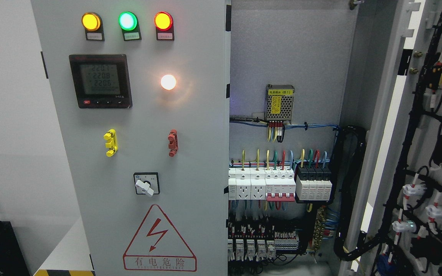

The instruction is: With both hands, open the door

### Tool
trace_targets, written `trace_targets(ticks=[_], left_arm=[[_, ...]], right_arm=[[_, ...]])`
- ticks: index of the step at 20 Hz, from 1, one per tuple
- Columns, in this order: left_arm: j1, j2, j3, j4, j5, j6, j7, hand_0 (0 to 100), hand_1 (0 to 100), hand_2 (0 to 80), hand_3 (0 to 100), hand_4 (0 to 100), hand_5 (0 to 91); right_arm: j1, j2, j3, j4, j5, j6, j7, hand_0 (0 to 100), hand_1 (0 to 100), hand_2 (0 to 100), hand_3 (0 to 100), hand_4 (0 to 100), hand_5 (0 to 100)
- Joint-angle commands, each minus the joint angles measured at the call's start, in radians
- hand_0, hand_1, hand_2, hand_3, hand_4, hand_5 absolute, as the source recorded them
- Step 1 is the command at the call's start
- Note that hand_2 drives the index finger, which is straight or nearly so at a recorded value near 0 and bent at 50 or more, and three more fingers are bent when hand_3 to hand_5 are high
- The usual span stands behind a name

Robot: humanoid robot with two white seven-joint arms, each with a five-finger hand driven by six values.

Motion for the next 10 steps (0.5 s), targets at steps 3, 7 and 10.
trace_targets(ticks=[3, 7, 10], left_arm=[[-0.003, -0.016, -0.034, 0.05, 0.015, 0.001, 0.001, 12, 39, 0.0, 0, 0, 0.0], [-0.001, -0.016, -0.032, 0.05, 0.013, -0.004, 0.0, 12, 39, 0.0, 0, 0, 0.0], [-0.003, -0.016, -0.034, 0.05, 0.011, -0.007, 0.0, 12, 39, 0.0, 0, 0, 0.0]], right_arm=[[0.283, -0.081, 0.034, -0.814, 0.028, -0.225, -0.002, 12, 39, 0, 0, 0, 0], [0.416, -0.089, 0.11, -0.951, 0.028, -0.455, 0.0, 12, 39, 0, 0, 0, 0], [0.48, -0.18, 0.196, -1.017, 0.022, -0.557, -0.002, 12, 39, 0, 0, 0, 0]])
